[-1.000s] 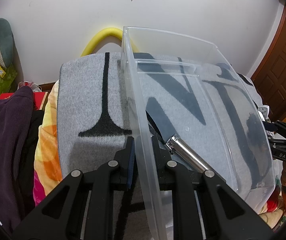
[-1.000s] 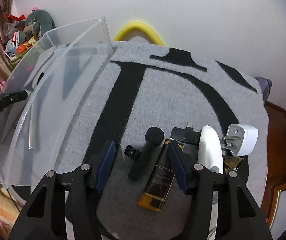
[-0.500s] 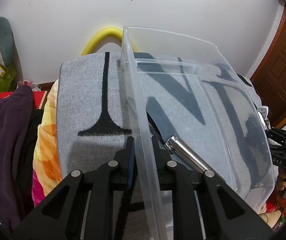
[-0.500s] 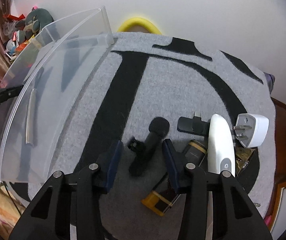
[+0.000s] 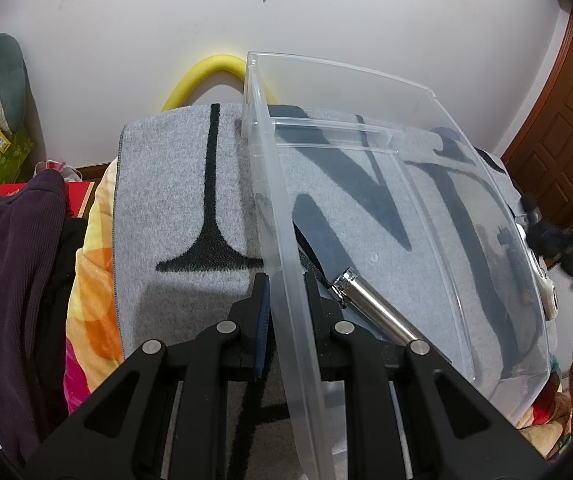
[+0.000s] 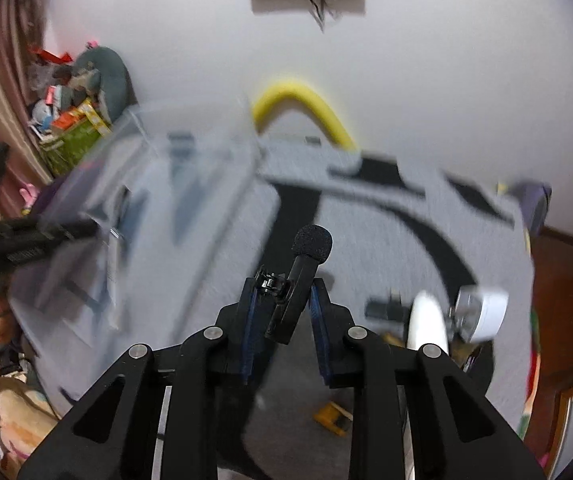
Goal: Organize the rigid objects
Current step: 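Grasp the black microphone with the right gripper, then carry the black microphone into the box and release it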
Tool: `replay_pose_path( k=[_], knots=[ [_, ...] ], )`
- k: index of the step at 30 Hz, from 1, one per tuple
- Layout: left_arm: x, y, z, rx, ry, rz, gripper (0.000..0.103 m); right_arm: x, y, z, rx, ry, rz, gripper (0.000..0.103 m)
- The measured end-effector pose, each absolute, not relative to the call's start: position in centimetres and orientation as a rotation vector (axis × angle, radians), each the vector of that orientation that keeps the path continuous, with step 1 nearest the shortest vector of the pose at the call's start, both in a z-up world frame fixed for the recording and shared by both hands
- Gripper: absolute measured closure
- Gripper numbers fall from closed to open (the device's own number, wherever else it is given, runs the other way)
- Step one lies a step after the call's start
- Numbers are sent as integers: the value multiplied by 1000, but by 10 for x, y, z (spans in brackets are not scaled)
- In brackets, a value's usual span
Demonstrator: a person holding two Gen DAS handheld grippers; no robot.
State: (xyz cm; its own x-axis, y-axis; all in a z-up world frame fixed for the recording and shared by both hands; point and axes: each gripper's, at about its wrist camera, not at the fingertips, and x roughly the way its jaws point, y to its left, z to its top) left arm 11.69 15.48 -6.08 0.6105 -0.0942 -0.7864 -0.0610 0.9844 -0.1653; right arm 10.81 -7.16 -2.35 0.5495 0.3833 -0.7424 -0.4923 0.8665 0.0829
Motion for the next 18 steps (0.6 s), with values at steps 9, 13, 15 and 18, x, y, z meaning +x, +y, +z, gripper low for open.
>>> replay_pose_path(
  k=[9, 13, 15, 18],
  knots=[
    [117, 154, -61, -184, 914, -20, 88, 96, -14, 31, -185, 700, 639, 81],
    [117, 155, -61, -184, 914, -20, 88, 100, 19, 24, -217, 713, 671, 81],
    [117, 154, -61, -184, 913, -21, 88, 103, 32, 17, -236, 734, 676, 81],
    [118, 154, -61, -181, 913, -21, 88, 109, 51, 0, -274, 794, 682, 81]
  ],
)
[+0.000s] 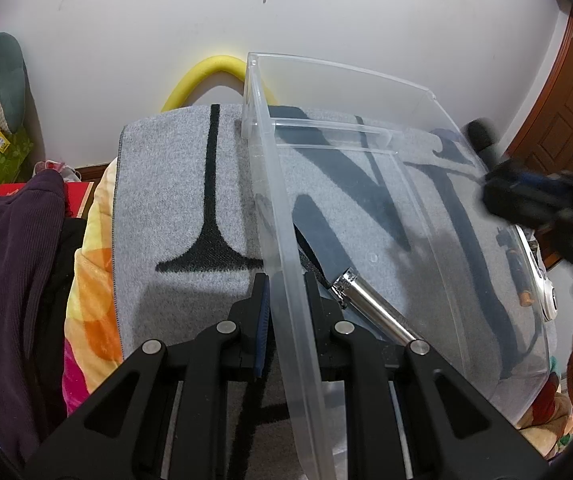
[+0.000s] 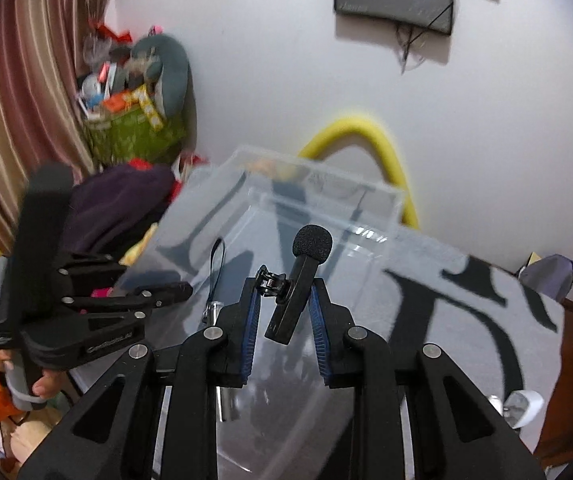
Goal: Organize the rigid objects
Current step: 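Carry the black microphone into the box and release it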
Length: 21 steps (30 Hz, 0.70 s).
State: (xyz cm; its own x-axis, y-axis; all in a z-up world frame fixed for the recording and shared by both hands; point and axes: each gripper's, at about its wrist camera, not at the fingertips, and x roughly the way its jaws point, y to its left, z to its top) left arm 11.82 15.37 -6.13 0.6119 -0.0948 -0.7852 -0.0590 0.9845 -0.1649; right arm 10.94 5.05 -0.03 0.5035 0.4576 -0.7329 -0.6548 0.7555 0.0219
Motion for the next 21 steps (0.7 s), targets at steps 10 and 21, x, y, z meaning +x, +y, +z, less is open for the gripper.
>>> replay_pose_path(
  k=[10, 21],
  knots=[
    [119, 154, -61, -181, 910, -25, 87, 123, 89, -38, -426, 877, 647, 81],
    [120, 156, -62, -185, 908, -25, 87, 123, 99, -43, -513, 893, 637, 80]
  ],
)
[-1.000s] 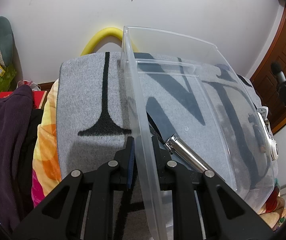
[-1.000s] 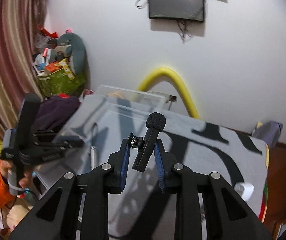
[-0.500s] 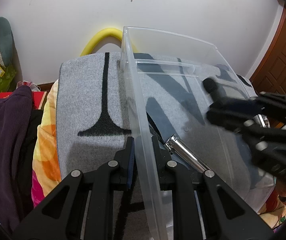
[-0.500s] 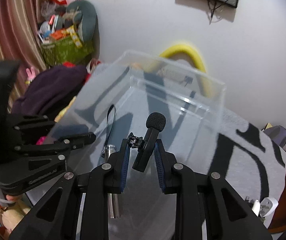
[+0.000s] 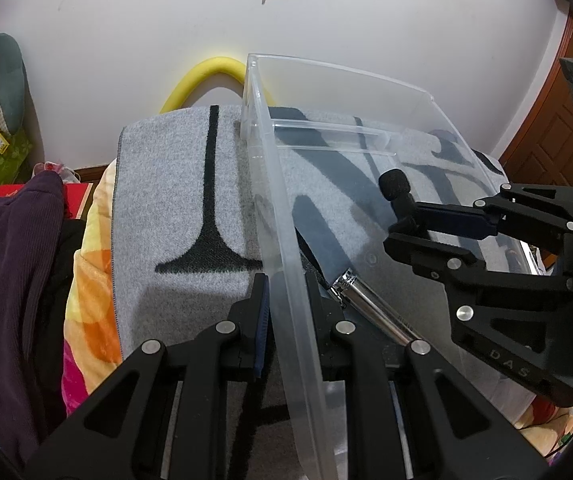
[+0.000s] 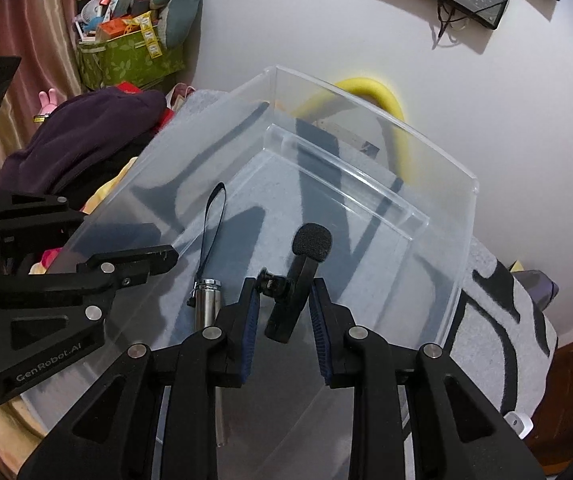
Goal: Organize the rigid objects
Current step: 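Carry the black microphone into the box and release it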
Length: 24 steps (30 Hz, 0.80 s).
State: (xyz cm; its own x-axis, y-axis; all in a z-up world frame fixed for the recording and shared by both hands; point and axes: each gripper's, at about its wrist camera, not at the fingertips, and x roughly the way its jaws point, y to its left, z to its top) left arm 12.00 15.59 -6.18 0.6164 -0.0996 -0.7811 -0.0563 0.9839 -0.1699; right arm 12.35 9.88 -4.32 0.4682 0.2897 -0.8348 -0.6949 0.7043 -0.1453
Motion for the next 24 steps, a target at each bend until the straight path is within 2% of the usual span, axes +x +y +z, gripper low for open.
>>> replay_pose_path(
  k=[6, 13, 21, 24],
  knots=[
    [120, 155, -62, -184, 908, -25, 87, 122, 96, -41, -501, 887, 635, 78],
    [118, 155, -61, -189, 907, -26, 87, 117, 78, -26, -434, 859, 633, 51],
    [117, 156, -62, -193, 907, -25, 87, 111, 37, 14, -348, 780, 605, 47],
    [116, 157, -61, -192, 908, -23, 87, 106, 18, 26, -317, 746, 585, 40]
  ],
)
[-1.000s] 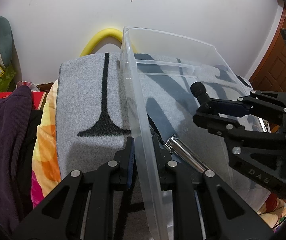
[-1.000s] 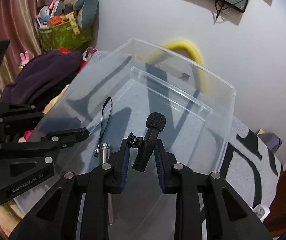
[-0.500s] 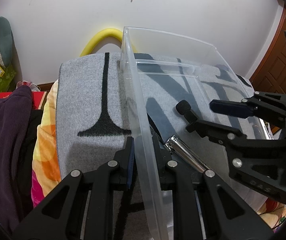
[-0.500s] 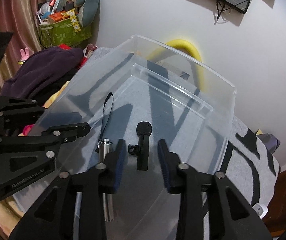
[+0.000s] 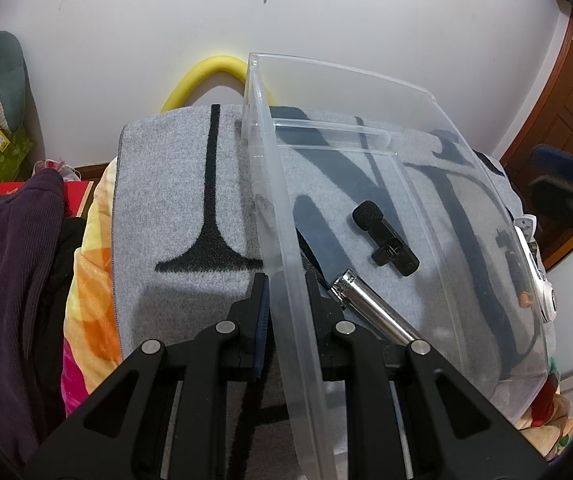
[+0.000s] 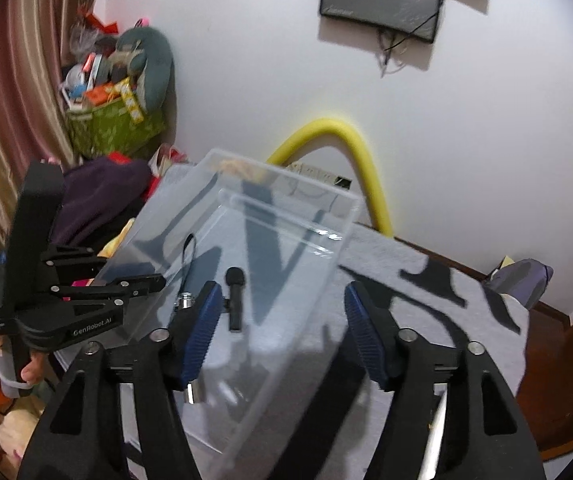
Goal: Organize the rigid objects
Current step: 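Carry the black microphone into the box and release it, then grasp the amber bottle with the right gripper and lift it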
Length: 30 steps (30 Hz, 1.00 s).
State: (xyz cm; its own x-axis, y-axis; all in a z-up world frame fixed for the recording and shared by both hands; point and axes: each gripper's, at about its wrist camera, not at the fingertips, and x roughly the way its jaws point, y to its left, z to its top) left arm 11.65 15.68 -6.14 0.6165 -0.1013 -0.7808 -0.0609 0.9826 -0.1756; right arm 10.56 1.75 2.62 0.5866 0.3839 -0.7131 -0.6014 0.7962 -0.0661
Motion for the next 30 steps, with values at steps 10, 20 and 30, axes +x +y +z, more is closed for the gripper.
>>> replay_pose_path(
  k=[10, 20, 30],
  knots=[
    [116, 156, -61, -177, 912, -13, 87, 96, -39, 30, -293, 722, 486, 39],
    [116, 155, -60, -166, 916, -5, 87, 106, -89, -41, -241, 912, 390, 39],
    [116, 154, -60, -160, 916, -3, 87, 102, -118, -79, -158, 1023, 379, 54]
  ],
)
